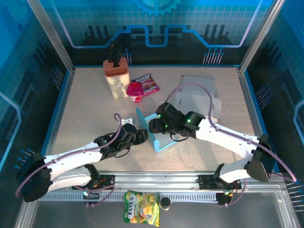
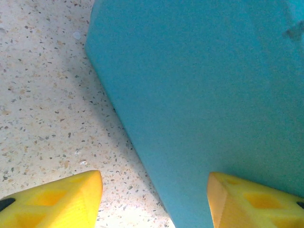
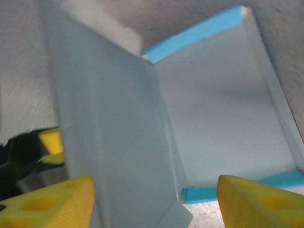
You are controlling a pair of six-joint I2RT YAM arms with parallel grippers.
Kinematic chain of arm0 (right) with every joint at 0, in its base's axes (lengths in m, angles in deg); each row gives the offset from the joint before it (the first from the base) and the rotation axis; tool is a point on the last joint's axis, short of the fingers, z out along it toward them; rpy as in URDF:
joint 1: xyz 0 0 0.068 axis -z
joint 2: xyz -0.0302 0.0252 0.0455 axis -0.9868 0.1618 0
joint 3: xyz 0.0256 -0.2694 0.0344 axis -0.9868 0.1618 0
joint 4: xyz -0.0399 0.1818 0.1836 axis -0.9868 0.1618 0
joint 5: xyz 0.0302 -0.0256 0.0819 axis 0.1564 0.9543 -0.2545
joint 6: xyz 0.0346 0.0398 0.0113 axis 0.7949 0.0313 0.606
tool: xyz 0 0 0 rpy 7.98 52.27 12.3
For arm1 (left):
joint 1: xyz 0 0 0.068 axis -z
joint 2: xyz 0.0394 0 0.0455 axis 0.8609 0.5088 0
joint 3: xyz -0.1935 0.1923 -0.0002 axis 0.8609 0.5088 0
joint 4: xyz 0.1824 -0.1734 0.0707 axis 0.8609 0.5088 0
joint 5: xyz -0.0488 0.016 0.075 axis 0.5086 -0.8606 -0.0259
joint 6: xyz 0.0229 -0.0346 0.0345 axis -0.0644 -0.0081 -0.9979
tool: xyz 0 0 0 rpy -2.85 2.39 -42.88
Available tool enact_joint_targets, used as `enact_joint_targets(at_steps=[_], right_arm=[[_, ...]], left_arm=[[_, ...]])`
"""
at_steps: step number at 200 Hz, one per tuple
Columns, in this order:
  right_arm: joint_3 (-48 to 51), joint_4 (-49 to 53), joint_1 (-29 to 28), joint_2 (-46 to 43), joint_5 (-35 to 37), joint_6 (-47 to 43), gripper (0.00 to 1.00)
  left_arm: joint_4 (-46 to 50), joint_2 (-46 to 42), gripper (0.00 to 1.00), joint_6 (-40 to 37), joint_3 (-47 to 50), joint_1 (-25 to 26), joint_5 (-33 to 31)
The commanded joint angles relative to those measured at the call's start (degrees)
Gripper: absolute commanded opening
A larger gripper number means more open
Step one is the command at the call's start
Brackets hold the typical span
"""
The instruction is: Fold the paper box
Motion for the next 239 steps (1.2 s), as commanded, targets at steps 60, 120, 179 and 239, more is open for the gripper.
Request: enact_joint_targets(at_steps=[60,120,179,239], right_arm=[[-14.07,4.37,2.09,10.97,-7.75,-17.44,0.64],[-18.96,4.04,2.91,16.76,-9.12,-14.43,0.46],[-16.21,-2.84,1.14,16.3,-6.49,-4.31,0.16],[-13.92,-5.54,-2.96,11.58,11.65,15.12,0.0]], left_arm=[[2.03,0.7,0.61,-1.72,-3.07,0.29,-1.33],[3.68,-0.17,0.61,-2.37,-3.55,0.33,-1.62],[8.66,-4.27,0.63,-3.29,-4.2,0.31,-3.56],[20.24,-14.58,0.68,-3.66,-5.88,0.29,-6.75]])
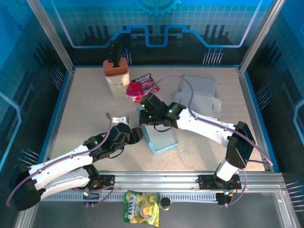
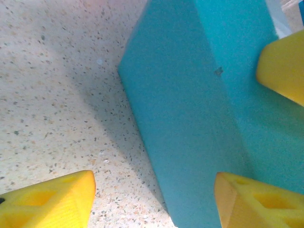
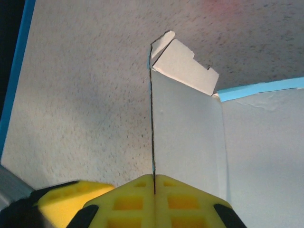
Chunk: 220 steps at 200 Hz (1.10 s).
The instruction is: Fold the paper box
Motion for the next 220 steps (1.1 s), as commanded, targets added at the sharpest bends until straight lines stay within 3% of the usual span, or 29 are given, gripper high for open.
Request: enact_joint_targets(at_steps=[1,20,46,69,100,132,181,201,220], right_arm=[[-0.26,-0.31,-2.53,-3.53,12.46,12.38,0.0],[-3.13,7.53,-4.88,-3.51,22.94,23.76,0.0],[-9.44,24.76,-6.89,-1.37,32.97,46.95,0.0],[-19.62,42.14,-7.2,4.63,35.0,64.45,0.0],[-34.21,61.29,-7.23,14.31,35.1,81.34,0.0],[-36.86,64.55,-5.27,17.62,33.64,86.35,0.0],[-33.33,57.99,-1.43,17.6,29.76,81.91,0.0],[-30.87,53.61,-0.47,16.44,29.13,77.77,0.13],[-28.19,50.1,0.45,14.83,28.41,74.18,0.16]], left_arm=[[7.13,-4.3,0.69,-1.07,-2.27,0.31,-2.55],[10.28,-7.79,0.69,-1.32,-2.67,0.31,-2.85],[13.78,-11.41,0.69,-1.79,-3.37,0.27,-2.68],[16.29,-13.26,0.69,-2.05,-3.51,0.32,-2.68],[16.21,-14.05,0.67,-3.09,-2.87,0.31,-0.69],[13.69,-13.11,0.67,-6.76,-1.34,0.34,1.51],[8.58,-11.19,0.7,-11.12,1.36,0.41,4.09],[5.32,-9.32,0.7,-11.95,2.33,0.89,5.93],[2.69,-6.75,0.7,-12.51,2.42,2.42,5.63]])
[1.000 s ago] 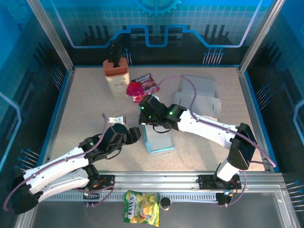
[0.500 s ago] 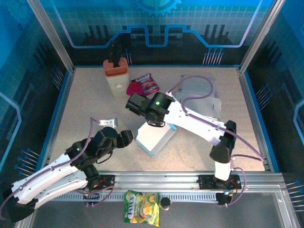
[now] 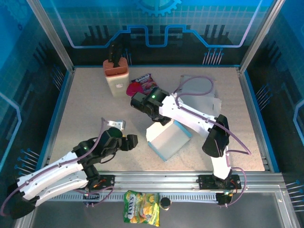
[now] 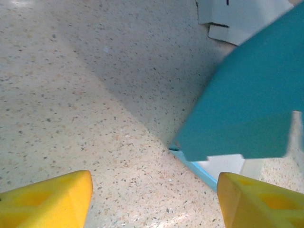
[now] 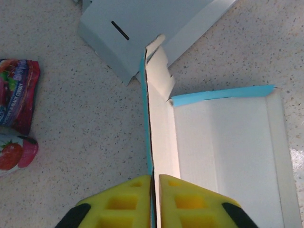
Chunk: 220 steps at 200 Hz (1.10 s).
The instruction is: Fold the paper box
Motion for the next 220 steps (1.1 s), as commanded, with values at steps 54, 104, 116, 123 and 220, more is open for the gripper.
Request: enact_joint_targets(at_steps=[54,104,116,123,220], right_arm=[[15.37,-19.27,3.65,-12.69,0.28,-8.6,0.35],[31.65,-46.28,11.83,-28.07,-9.1,-46.25,0.51],[34.34,-49.64,14.34,-31.17,-13.34,-53.52,0.54],[35.55,-50.56,15.76,-32.91,-15.4,-56.88,0.55],[43.12,-51.4,30.45,-41.48,-36.09,-77.25,0.59]], left_arm=[[-6.6,7.58,0.71,-3.71,-2.57,9.92,-6.17],[-3.98,10.51,0.74,-2.25,-4.52,14.08,-12.94],[-2.52,13.3,0.73,-2.54,-6.48,14.01,-14.83],[-1.09,15.04,0.72,-1.89,-7.86,13.96,-16.48],[1.29,26.9,0.39,-2.9,-15.59,11.85,-17.3]])
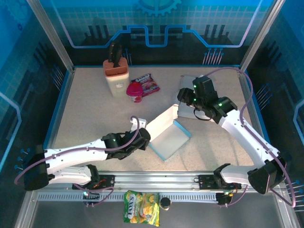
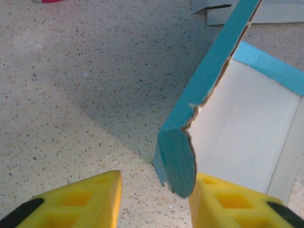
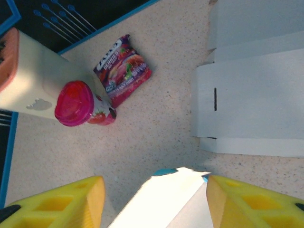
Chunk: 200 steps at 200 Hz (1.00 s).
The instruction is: Fold the paper box
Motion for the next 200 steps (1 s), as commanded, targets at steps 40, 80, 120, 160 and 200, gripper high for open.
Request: enact_joint_targets(at_steps=[40,80,120,160,200], right_arm=[[2.3,-2.0,3.78,-0.07,-11.06,-9.99,0.6],[1.44,-0.16,3.79,1.65,-12.2,-14.71,0.61],[5.97,-4.84,3.86,-0.45,-13.75,-22.87,0.68],[10.62,-11.68,3.78,-0.78,-17.79,-30.48,0.68],[14.92,-16.63,3.1,0.78,-19.83,-35.35,0.67]], left_arm=[[2.33,4.14,0.24,-1.68,-3.94,-1.39,-1.56],[3.17,3.7,0.11,-5.27,-4.26,-4.54,-0.56],[1.69,0.11,0.0,-19.61,-4.26,-11.43,6.91],[1.26,0.95,0.0,-32.23,-5.81,-21.03,15.11],[-0.83,4.16,0.0,-38.53,-7.01,-26.37,17.42]])
